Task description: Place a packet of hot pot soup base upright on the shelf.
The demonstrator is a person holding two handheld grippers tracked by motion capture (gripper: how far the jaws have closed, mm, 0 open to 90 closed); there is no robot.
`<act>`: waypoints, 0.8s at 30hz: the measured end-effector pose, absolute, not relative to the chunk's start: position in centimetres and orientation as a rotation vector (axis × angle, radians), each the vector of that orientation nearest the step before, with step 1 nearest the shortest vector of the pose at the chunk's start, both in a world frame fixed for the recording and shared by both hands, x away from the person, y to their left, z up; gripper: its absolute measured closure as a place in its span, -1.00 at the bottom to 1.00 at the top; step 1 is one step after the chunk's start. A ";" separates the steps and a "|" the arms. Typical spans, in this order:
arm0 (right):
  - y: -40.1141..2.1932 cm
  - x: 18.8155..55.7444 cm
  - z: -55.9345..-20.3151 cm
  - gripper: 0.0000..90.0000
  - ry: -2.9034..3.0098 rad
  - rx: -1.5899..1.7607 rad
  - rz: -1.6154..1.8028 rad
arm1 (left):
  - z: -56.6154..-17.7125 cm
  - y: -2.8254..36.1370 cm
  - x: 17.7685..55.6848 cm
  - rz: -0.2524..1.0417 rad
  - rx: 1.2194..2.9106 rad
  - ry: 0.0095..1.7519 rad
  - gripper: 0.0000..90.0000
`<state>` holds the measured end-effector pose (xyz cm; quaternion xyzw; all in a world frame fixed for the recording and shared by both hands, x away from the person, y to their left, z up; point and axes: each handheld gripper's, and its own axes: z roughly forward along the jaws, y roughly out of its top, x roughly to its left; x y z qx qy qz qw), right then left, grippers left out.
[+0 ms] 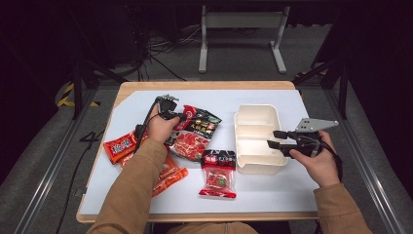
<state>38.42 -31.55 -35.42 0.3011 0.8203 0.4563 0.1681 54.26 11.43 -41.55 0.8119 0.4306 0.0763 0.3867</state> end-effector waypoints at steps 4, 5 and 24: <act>-31.5 38.4 -35.3 0.17 2.329 0.857 1.300 | -40.2 11.4 53.6 0.218 2.036 1.065 0.90; -31.5 38.4 -35.3 0.17 2.326 0.857 1.301 | -39.8 11.4 53.3 0.223 2.032 1.064 0.91; -31.3 38.3 -34.7 0.26 2.313 0.844 1.330 | -34.0 11.7 48.4 0.349 1.945 0.849 0.93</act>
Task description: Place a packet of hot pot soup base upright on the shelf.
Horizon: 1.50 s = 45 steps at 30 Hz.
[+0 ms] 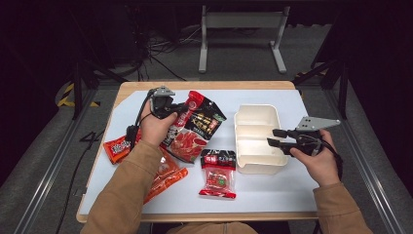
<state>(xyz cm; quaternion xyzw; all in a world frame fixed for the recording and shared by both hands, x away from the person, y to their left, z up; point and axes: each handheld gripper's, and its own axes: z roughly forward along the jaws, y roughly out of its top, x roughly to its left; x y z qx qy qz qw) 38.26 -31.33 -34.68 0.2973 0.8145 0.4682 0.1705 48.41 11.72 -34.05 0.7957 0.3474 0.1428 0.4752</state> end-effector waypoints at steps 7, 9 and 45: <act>-31.2 38.2 -34.5 0.30 2.316 0.838 1.353 | -32.8 12.4 46.5 0.407 1.902 0.818 0.93; -31.1 38.2 -34.5 0.31 2.318 0.838 1.365 | -32.5 12.7 46.1 0.412 1.885 0.807 0.93; -27.3 38.1 -33.0 0.10 2.275 0.811 1.578 | -29.8 13.5 38.6 0.409 1.731 0.603 0.93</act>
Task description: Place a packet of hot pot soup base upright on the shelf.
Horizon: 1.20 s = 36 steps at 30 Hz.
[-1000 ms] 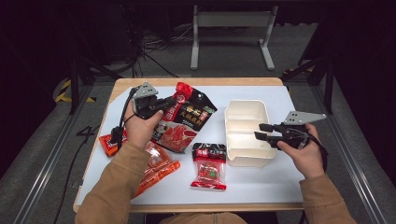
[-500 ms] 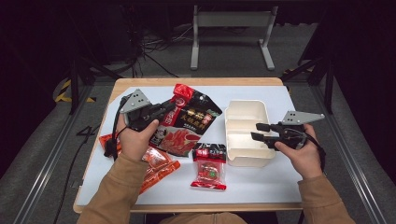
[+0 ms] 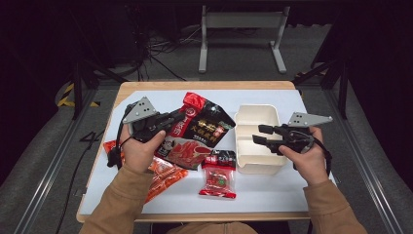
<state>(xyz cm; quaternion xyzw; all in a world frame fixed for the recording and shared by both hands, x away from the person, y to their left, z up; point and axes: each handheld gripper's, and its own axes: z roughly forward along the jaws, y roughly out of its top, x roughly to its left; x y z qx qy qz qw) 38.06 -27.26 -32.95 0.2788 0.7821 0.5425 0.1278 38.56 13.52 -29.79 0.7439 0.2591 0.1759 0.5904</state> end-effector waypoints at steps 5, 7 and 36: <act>-25.4 38.3 -32.6 0.05 2.252 0.794 1.681 | -29.8 13.4 38.5 0.406 1.728 0.597 0.93; -24.6 38.3 -32.4 0.04 2.248 0.773 1.710 | -29.9 13.4 38.4 0.401 1.728 0.597 0.93; -20.0 39.5 -32.4 0.41 2.316 0.726 1.808 | -29.9 12.6 38.0 0.375 1.699 0.531 0.92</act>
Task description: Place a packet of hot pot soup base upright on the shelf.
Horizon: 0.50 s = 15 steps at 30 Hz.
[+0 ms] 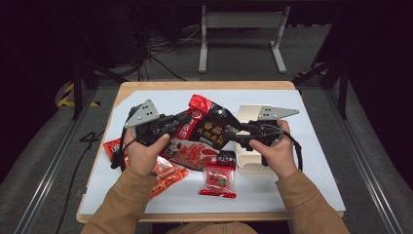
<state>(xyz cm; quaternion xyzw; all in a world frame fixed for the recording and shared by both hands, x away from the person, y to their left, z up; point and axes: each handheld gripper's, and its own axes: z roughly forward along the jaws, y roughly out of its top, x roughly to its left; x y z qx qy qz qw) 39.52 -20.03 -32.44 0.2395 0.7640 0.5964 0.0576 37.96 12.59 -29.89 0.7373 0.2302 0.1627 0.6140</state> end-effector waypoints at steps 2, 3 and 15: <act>-20.1 39.5 -32.3 0.57 2.319 0.726 1.816 | -29.9 12.6 38.0 0.372 1.697 0.527 0.92; -20.1 39.5 -32.2 0.60 2.319 0.729 1.814 | -29.9 12.6 38.0 0.372 1.698 0.525 0.91; -20.5 39.3 -31.0 0.69 2.271 0.750 1.810 | -29.8 12.6 38.0 0.369 1.700 0.507 0.88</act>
